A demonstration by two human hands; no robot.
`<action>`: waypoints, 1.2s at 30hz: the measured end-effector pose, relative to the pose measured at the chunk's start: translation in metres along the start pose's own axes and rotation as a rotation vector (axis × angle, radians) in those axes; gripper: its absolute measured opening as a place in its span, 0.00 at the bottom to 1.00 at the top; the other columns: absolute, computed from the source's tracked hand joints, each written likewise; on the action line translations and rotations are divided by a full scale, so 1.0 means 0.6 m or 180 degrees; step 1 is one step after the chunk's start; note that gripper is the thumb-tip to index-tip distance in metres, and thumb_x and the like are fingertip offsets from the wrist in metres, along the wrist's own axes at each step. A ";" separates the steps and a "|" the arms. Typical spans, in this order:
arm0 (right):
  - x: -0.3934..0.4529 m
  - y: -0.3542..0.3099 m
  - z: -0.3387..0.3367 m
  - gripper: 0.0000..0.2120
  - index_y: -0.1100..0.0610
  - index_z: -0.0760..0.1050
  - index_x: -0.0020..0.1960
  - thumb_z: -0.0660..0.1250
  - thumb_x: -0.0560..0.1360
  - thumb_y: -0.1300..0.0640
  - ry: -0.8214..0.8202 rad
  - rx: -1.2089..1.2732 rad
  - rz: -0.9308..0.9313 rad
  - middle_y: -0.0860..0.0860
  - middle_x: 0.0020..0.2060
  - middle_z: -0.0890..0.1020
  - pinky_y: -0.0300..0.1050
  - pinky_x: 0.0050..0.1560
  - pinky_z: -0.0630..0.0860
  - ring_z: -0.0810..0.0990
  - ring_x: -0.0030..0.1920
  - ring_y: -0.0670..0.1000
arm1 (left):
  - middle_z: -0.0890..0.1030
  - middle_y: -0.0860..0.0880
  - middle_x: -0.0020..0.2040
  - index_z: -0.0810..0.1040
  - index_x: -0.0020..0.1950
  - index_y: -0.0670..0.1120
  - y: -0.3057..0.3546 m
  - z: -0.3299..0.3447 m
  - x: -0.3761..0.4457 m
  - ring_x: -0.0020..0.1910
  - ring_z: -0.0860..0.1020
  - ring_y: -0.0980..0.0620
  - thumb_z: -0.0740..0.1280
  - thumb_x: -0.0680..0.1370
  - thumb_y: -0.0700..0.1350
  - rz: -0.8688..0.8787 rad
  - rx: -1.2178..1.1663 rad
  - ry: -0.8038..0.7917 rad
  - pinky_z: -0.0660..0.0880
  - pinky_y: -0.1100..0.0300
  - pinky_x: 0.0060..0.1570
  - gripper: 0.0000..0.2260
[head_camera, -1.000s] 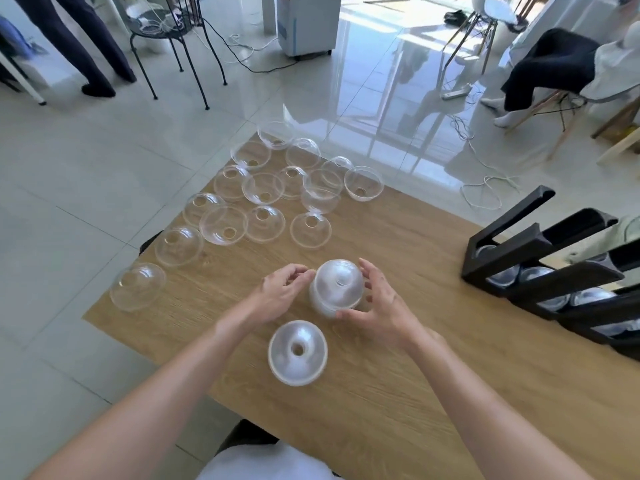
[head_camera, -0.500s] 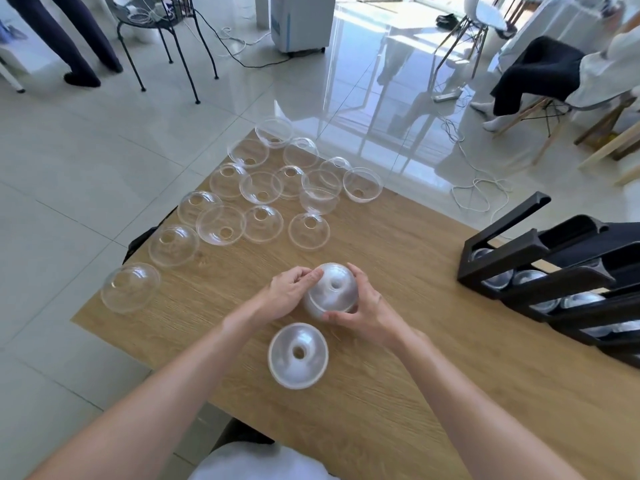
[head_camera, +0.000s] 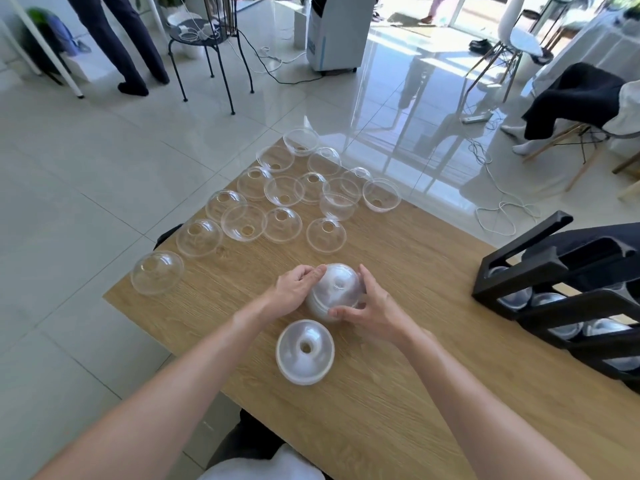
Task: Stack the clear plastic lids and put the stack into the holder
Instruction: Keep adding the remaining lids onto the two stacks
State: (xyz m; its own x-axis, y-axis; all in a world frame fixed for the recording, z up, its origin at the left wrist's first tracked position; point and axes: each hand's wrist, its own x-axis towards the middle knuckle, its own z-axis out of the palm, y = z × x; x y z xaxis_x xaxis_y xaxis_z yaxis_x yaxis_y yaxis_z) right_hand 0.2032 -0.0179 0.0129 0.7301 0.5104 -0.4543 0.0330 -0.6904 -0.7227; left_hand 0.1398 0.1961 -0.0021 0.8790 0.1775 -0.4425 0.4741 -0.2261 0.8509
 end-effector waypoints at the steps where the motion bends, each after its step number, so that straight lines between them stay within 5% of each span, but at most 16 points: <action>1: -0.002 -0.006 -0.007 0.65 0.52 0.45 0.84 0.79 0.63 0.31 0.0038 -0.0070 -0.0075 0.50 0.82 0.60 0.55 0.78 0.64 0.63 0.79 0.51 | 0.82 0.60 0.41 0.81 0.54 0.59 -0.003 -0.004 -0.002 0.44 0.79 0.61 0.60 0.64 0.82 0.0025 -0.0012 0.0067 0.76 0.59 0.49 0.33; 5: -0.008 -0.044 -0.033 0.53 0.50 0.55 0.83 0.76 0.68 0.32 0.0136 -0.0433 -0.0491 0.46 0.79 0.62 0.52 0.75 0.67 0.65 0.75 0.46 | 0.79 0.62 0.32 0.80 0.52 0.59 -0.021 -0.033 -0.008 0.32 0.75 0.64 0.59 0.62 0.85 0.0080 -0.0008 0.0370 0.75 0.58 0.40 0.36; 10: 0.015 -0.103 -0.033 0.34 0.48 0.69 0.75 0.67 0.75 0.32 0.0253 -0.0739 -0.0787 0.43 0.70 0.71 0.50 0.69 0.72 0.73 0.66 0.45 | 0.84 0.58 0.41 0.79 0.50 0.58 -0.027 -0.086 -0.025 0.42 0.82 0.56 0.58 0.70 0.76 0.0208 0.0344 0.0550 0.81 0.49 0.50 0.26; 15: 0.073 -0.169 0.009 0.26 0.49 0.74 0.71 0.68 0.78 0.37 0.0165 -0.1076 -0.1022 0.44 0.64 0.74 0.45 0.62 0.74 0.74 0.58 0.43 | 0.82 0.60 0.38 0.80 0.44 0.57 -0.033 -0.157 -0.048 0.40 0.80 0.64 0.72 0.77 0.54 0.0508 0.1043 0.0893 0.74 0.65 0.36 0.04; 21: 0.154 -0.252 0.070 0.21 0.51 0.76 0.69 0.71 0.79 0.45 -0.0001 -0.1402 -0.1332 0.46 0.64 0.75 0.47 0.64 0.74 0.76 0.61 0.48 | 0.81 0.61 0.35 0.78 0.37 0.55 -0.062 -0.275 -0.069 0.35 0.79 0.63 0.70 0.77 0.61 0.0485 0.1345 0.1403 0.70 0.70 0.28 0.14; 25: 0.214 -0.304 0.117 0.22 0.53 0.75 0.70 0.72 0.78 0.49 -0.0096 -0.1768 -0.1565 0.48 0.66 0.75 0.50 0.65 0.73 0.73 0.66 0.51 | 0.80 0.58 0.41 0.81 0.41 0.55 -0.105 -0.347 -0.070 0.42 0.78 0.59 0.70 0.79 0.54 0.0494 0.1560 0.1617 0.79 0.54 0.43 0.07; 27: 0.243 -0.327 0.143 0.24 0.54 0.74 0.71 0.72 0.78 0.50 -0.0147 -0.1958 -0.1679 0.49 0.68 0.74 0.51 0.65 0.74 0.72 0.68 0.52 | 0.80 0.58 0.47 0.82 0.49 0.53 -0.129 -0.374 -0.070 0.49 0.77 0.57 0.72 0.77 0.51 0.0538 0.1606 0.1691 0.78 0.54 0.51 0.03; 36: 0.324 -0.390 0.248 0.36 0.53 0.64 0.79 0.74 0.74 0.54 -0.0563 -0.2713 -0.1972 0.53 0.74 0.69 0.50 0.67 0.72 0.68 0.72 0.55 | 0.68 0.56 0.69 0.66 0.76 0.55 -0.197 -0.419 -0.063 0.69 0.66 0.51 0.76 0.69 0.65 0.0033 0.2009 0.1109 0.68 0.50 0.69 0.40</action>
State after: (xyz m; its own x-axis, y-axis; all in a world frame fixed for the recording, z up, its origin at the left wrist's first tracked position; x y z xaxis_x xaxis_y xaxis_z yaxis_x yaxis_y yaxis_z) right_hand 0.2358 0.3192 0.0164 0.3152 0.9152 -0.2513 0.8807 -0.3807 -0.2818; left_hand 0.0379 0.4570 -0.0149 0.8661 0.4439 -0.2298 0.4975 -0.7211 0.4821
